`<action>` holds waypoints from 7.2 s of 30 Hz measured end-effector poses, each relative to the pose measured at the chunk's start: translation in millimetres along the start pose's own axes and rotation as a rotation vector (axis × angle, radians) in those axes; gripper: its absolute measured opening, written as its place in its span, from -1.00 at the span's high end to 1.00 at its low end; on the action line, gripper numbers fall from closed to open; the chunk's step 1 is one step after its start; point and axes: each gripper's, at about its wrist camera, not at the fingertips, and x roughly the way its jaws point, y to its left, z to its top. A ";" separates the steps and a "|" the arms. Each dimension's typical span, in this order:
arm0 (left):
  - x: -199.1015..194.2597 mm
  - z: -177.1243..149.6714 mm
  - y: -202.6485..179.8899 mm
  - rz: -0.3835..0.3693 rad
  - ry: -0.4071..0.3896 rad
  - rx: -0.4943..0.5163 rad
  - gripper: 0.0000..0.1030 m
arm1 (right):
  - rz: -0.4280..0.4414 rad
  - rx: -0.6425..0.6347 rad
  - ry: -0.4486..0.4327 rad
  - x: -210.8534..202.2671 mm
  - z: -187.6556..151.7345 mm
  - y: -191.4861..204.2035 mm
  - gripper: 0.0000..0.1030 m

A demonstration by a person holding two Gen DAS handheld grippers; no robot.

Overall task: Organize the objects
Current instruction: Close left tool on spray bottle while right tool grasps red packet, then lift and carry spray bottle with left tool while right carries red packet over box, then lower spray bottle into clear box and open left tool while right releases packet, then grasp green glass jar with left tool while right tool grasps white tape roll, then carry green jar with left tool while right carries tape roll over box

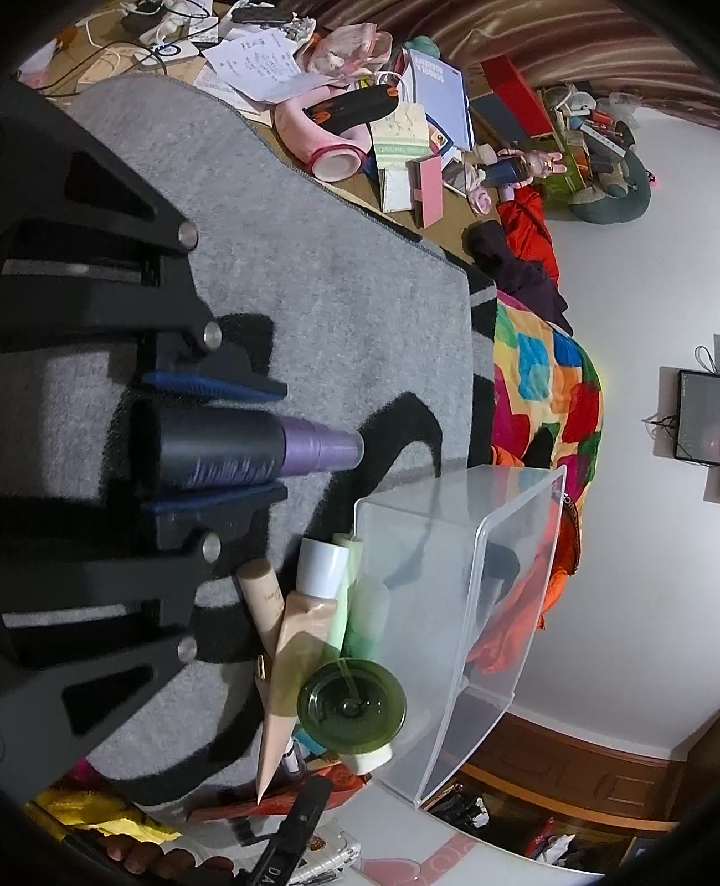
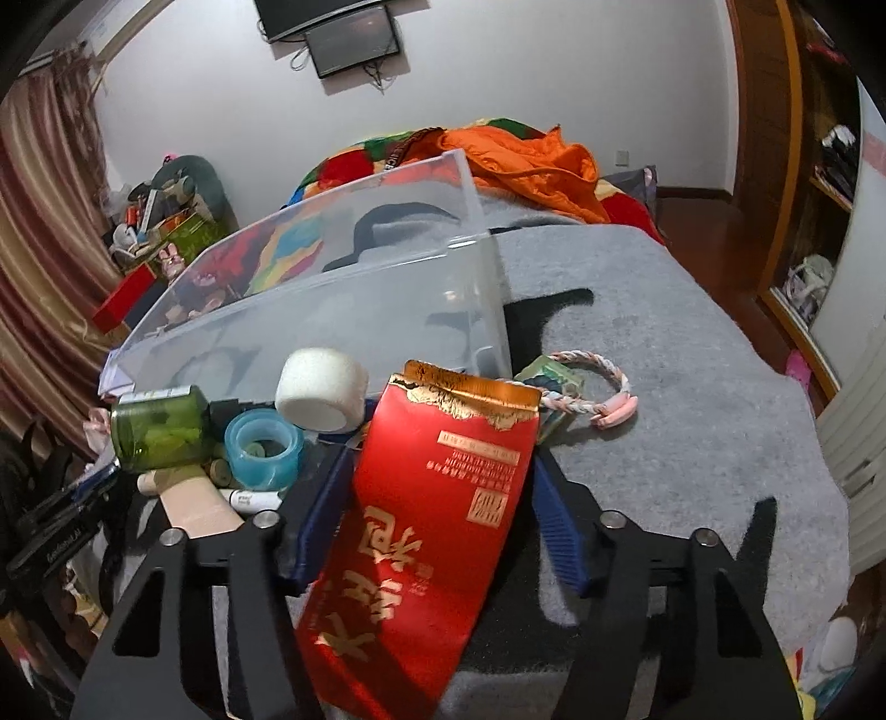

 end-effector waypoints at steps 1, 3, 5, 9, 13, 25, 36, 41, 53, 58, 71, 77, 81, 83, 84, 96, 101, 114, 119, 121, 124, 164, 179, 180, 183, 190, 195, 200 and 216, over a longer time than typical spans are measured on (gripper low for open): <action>-0.9 -0.4 -0.3 0.003 -0.001 -0.002 0.51 | -0.006 -0.008 -0.005 -1.4 -0.5 1.0 -0.03; -4.2 -1.4 -0.7 0.003 -0.007 -0.001 0.51 | -0.007 -0.010 -0.013 -4.7 -1.9 0.1 -0.02; -8.9 -2.0 -1.6 0.009 -0.012 0.003 0.51 | 0.002 -0.001 -0.016 -7.8 -2.2 -3.2 -0.01; -19.5 -0.3 -4.4 0.022 -0.033 0.013 0.51 | 0.003 0.015 -0.036 -16.6 -2.4 -7.1 -0.01; -31.0 3.9 -6.4 0.030 -0.058 0.020 0.51 | 0.008 0.007 -0.069 -30.2 0.7 -5.9 -0.01; -74.7 42.6 -29.3 -0.013 -0.188 0.049 0.51 | 0.041 -0.084 -0.165 -60.8 30.5 11.0 -0.01; -63.5 72.9 -53.7 -0.062 -0.194 0.066 0.51 | 0.075 -0.125 -0.172 -51.2 64.2 19.5 -0.01; -40.5 87.3 -58.3 -0.035 -0.164 0.076 0.51 | 0.080 -0.139 -0.176 -45.3 77.0 23.4 -0.01; -13.9 117.3 -67.1 -0.055 -0.138 0.093 0.51 | 0.109 -0.175 -0.154 -14.8 118.3 41.2 -0.01; -0.2 126.2 -71.9 -0.063 -0.114 0.102 0.51 | 0.091 -0.192 -0.117 7.6 130.9 45.3 -0.01; 31.0 132.8 -83.4 -0.052 -0.064 0.126 0.51 | 0.066 -0.245 -0.012 51.6 131.5 54.5 -0.01; 46.6 135.7 -88.9 -0.053 -0.030 0.127 0.51 | 0.058 -0.268 0.037 65.2 127.5 59.3 0.00; 53.3 132.6 -93.8 -0.045 -0.010 0.150 0.51 | 0.046 -0.291 0.062 70.5 122.6 62.0 0.01; 56.2 131.1 -95.0 -0.038 -0.001 0.160 0.51 | 0.043 -0.297 0.074 73.2 121.4 62.8 0.01; 57.1 130.3 -95.3 -0.036 0.001 0.161 0.51 | 0.042 -0.297 0.078 74.0 121.0 63.0 0.01; 42.9 128.3 -95.7 -0.048 -0.023 0.175 0.50 | -0.006 -0.365 0.063 68.6 111.9 74.1 0.00; 27.9 128.1 -93.8 -0.063 -0.044 0.169 0.45 | 0.002 -0.363 0.035 55.0 112.1 75.4 -0.07; -25.9 117.8 -90.9 -0.076 -0.129 0.169 -0.27 | -0.013 -0.384 -0.117 -10.2 98.4 75.1 -0.49; -42.9 106.1 -89.3 -0.076 -0.147 0.171 -0.39 | -0.008 -0.381 -0.163 -33.5 83.3 72.5 -0.58; -46.5 100.1 -88.9 -0.079 -0.149 0.174 -0.47 | -0.002 -0.379 -0.171 -38.6 77.3 71.3 -0.59; -47.8 91.1 -88.5 -0.081 -0.142 0.178 -0.49 | -0.002 -0.374 -0.175 -43.3 68.0 68.7 -0.59; -21.4 32.0 -91.1 -0.200 -0.038 0.117 0.10 | 0.114 -0.213 0.033 18.2 27.6 45.6 -0.18; -38.9 37.2 -84.3 -0.190 -0.087 0.100 0.13 | 0.137 -0.172 0.043 21.7 26.0 45.8 0.28; -41.3 37.9 -84.6 -0.181 -0.095 0.102 0.13 | 0.137 -0.173 0.039 19.3 25.6 45.6 0.28; -48.2 40.1 -85.2 -0.174 -0.114 0.106 0.16 | 0.143 -0.172 0.022 9.2 25.0 44.6 0.28; -68.8 50.6 -84.2 -0.164 -0.178 0.095 0.18 | 0.152 -0.184 -0.046 -18.5 30.6 45.4 0.28; -79.6 58.6 -88.8 -0.163 -0.208 0.101 0.18 | 0.165 -0.188 -0.090 -33.0 38.8 48.2 0.28; -90.9 67.7 -91.6 -0.169 -0.245 0.101 0.18 | 0.173 -0.178 -0.121 -43.5 46.5 46.8 0.28; -97.1 121.1 -85.6 -0.132 -0.343 0.085 0.18 | 0.158 -0.160 -0.182 -49.3 79.6 42.7 0.28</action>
